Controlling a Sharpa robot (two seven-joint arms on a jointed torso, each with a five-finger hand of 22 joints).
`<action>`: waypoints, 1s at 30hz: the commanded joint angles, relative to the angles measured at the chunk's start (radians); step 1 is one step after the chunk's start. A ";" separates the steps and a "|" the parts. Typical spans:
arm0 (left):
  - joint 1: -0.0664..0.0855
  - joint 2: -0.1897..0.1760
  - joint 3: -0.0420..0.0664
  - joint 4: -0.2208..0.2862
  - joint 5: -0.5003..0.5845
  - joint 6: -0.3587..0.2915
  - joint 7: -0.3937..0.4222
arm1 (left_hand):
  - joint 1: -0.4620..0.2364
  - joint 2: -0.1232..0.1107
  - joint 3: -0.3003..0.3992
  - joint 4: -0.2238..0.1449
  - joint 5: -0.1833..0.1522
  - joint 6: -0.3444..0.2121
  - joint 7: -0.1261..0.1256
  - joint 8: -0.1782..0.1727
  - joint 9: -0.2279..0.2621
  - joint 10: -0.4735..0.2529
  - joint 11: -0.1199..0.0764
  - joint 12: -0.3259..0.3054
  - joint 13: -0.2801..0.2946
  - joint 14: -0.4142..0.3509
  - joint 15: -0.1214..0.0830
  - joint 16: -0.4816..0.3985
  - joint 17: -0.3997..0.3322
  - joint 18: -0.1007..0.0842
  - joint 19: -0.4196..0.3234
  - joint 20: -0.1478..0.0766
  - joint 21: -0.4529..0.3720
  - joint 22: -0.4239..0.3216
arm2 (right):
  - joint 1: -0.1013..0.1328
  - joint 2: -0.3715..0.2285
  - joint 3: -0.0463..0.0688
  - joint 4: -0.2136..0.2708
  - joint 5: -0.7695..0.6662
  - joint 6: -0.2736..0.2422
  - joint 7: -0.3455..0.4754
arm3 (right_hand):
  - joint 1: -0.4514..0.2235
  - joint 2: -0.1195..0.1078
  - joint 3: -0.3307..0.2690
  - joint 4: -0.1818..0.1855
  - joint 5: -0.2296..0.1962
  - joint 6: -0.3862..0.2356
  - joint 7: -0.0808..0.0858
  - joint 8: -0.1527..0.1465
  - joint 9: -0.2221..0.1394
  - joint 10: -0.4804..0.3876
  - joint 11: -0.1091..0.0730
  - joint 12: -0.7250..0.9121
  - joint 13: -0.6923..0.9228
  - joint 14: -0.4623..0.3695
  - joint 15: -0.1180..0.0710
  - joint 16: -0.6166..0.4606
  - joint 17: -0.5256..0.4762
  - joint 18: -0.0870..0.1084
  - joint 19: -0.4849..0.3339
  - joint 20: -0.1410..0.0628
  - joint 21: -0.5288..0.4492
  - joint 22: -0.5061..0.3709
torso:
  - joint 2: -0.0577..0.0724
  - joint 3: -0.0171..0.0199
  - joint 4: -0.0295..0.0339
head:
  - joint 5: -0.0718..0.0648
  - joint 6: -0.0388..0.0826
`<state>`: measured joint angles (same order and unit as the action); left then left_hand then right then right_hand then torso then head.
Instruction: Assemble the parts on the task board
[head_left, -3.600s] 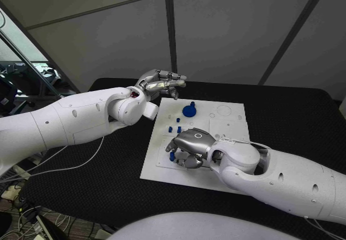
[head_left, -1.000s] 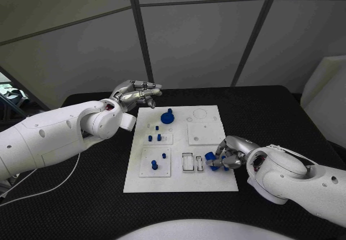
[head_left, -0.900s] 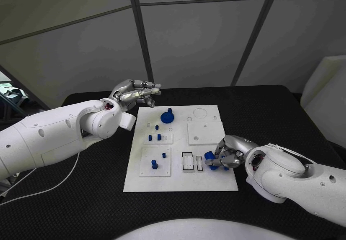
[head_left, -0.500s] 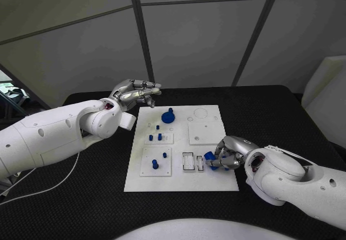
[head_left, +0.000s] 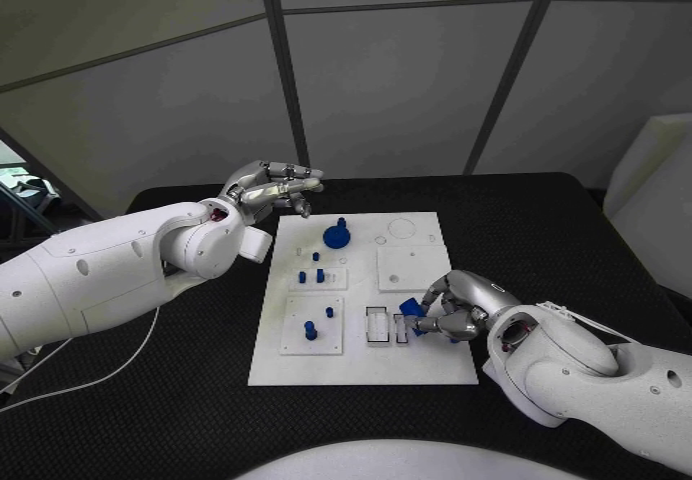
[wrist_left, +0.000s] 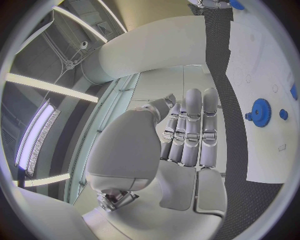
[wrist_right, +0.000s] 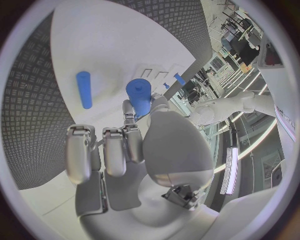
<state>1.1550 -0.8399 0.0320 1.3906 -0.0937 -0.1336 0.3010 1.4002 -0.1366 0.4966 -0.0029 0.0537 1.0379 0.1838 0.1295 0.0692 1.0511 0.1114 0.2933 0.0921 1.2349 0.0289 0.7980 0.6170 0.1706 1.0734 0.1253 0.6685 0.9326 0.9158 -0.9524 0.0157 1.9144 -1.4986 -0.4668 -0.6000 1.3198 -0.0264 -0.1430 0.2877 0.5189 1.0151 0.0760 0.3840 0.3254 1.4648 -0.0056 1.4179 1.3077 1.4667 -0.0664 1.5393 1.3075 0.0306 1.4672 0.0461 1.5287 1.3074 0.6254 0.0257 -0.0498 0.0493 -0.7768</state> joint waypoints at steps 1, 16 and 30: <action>0.001 0.001 0.001 0.003 0.004 0.012 0.007 | -0.006 0.002 -0.002 -0.002 0.001 -0.003 0.000 0.004 -0.001 -0.004 0.000 0.006 -0.001 -0.007 -0.003 0.004 -0.001 0.012 -0.004 0.000 -0.004 -0.001 | 0.001 0.004 0.001 0.010 0.045 -0.115 0.056 | -0.006 0.010 -0.005 0.000 0.008 0.023 -0.018 0.010 0.042 0.018 -0.009 0.002 0.112 0.090 -0.009 0.005 0.193 -0.016 0.065 -0.007 0.005 0.208 | 0.000 -0.0008 0.0005 | 0.002 0.002; 0.002 0.002 0.001 0.006 0.004 0.012 0.007 | -0.006 0.002 -0.002 -0.002 0.001 -0.003 0.000 0.004 -0.001 -0.004 0.000 0.006 -0.001 -0.007 -0.003 0.004 -0.001 0.012 -0.004 0.000 -0.004 -0.001 | 0.002 0.075 0.001 -0.021 0.059 0.061 0.024 | -0.055 0.028 -0.031 0.003 -0.012 0.032 -0.022 0.015 0.064 0.008 -0.012 -0.026 0.092 0.089 -0.012 0.003 0.190 -0.015 0.065 -0.010 0.004 0.207 | 0.001 -0.0010 0.0009 | 0.009 0.000; 0.002 0.004 0.001 0.007 0.004 0.015 0.005 | -0.006 0.002 -0.002 -0.002 0.001 -0.003 0.000 0.004 -0.001 -0.004 0.000 0.006 -0.001 -0.007 -0.003 0.004 -0.001 0.012 -0.004 0.000 -0.004 -0.001 | 0.002 0.117 0.002 -0.041 0.038 0.087 -0.031 | -0.120 0.051 -0.069 0.004 -0.036 0.064 -0.044 0.054 0.121 0.018 -0.031 -0.026 0.100 0.090 -0.027 0.004 0.193 -0.015 0.065 -0.023 0.004 0.208 | 0.001 0.0004 -0.0014 | 0.015 -0.003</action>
<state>1.1553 -0.8373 0.0320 1.3957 -0.0937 -0.1312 0.3005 1.4002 -0.1366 0.4966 -0.0029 0.0537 1.0379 0.1838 0.1295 0.0692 1.0512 0.1114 0.2933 0.0921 1.2348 0.0289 0.7980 0.6171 0.1705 1.0734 0.1253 0.6686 0.9328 0.9163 -0.8377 0.0166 1.8727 -1.4471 -0.3971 -0.6086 1.2099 0.0264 -0.2063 0.2932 0.4865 1.0301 0.0757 0.4330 0.4453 1.4684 -0.0307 1.3939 1.3076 1.4669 -0.0879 1.5393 1.3073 0.0306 1.4671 0.0317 1.5287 1.3074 0.6264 0.0259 -0.0503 0.0637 -0.7797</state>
